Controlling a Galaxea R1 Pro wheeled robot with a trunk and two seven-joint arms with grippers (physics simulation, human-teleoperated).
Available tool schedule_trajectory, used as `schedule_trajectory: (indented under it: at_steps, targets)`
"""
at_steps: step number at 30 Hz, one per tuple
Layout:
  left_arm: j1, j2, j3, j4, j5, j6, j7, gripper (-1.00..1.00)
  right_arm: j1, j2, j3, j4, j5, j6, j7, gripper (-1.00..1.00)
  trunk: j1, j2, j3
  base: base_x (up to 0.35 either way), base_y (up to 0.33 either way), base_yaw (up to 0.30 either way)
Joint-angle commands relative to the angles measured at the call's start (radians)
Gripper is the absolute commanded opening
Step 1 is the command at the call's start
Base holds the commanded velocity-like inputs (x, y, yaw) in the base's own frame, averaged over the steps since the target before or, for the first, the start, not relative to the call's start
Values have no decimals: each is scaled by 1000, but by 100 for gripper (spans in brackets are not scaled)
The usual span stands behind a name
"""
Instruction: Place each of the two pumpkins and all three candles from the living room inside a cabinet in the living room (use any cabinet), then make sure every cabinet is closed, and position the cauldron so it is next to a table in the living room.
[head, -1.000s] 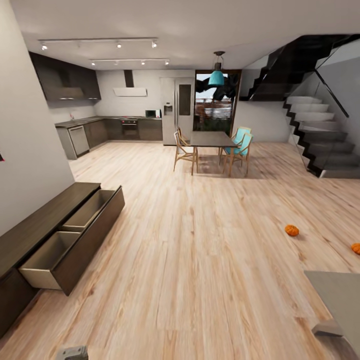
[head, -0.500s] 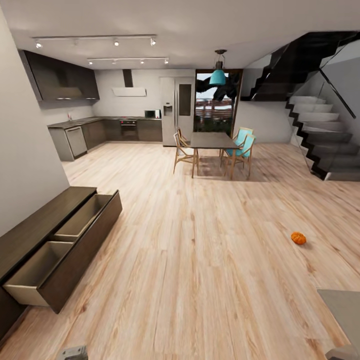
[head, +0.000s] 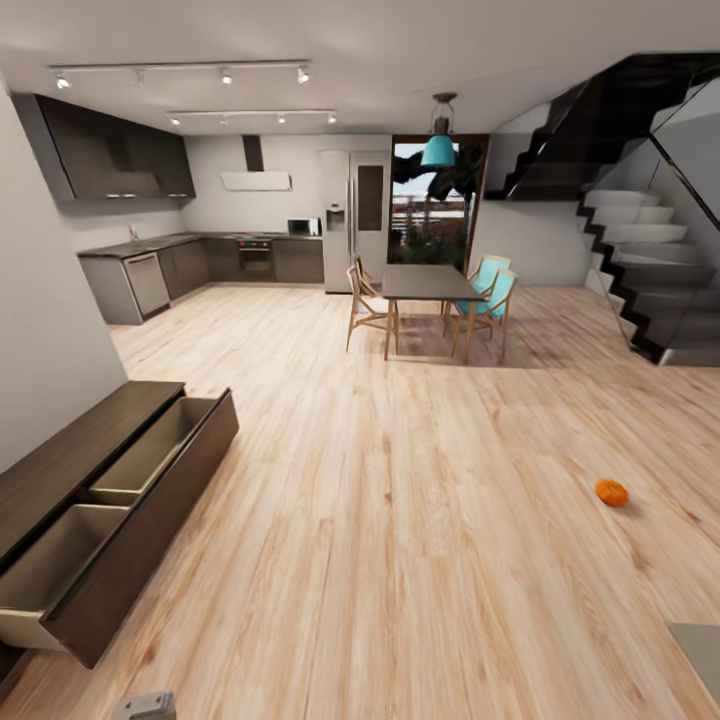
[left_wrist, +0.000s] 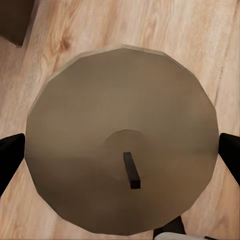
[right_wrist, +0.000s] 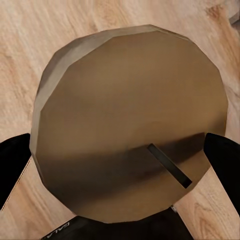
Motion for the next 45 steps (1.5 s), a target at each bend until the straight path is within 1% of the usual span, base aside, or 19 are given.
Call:
schedule_trajectory:
  at_steps: [1, 8, 39, 45]
  targets:
    - [0, 0, 0, 0, 0, 0, 0, -100, 0, 0, 0, 0, 2, 0, 0, -100, 0, 0, -1, 329, 0, 0]
    - [0, 0, 0, 0, 0, 0, 0, -100, 0, 0, 0, 0, 2, -2, 0, -100, 0, 0, -8, 329, 0, 0]
    - [0, 0, 0, 0, 0, 0, 1, -100, 0, 0, 0, 3, 3, -3, 1, -100, 0, 0, -8, 329, 0, 0]
    - [0, 0, 0, 0, 0, 0, 1, -100, 0, 0, 0, 3, 3, -2, 1, -100, 0, 0, -8, 329, -72, 0]
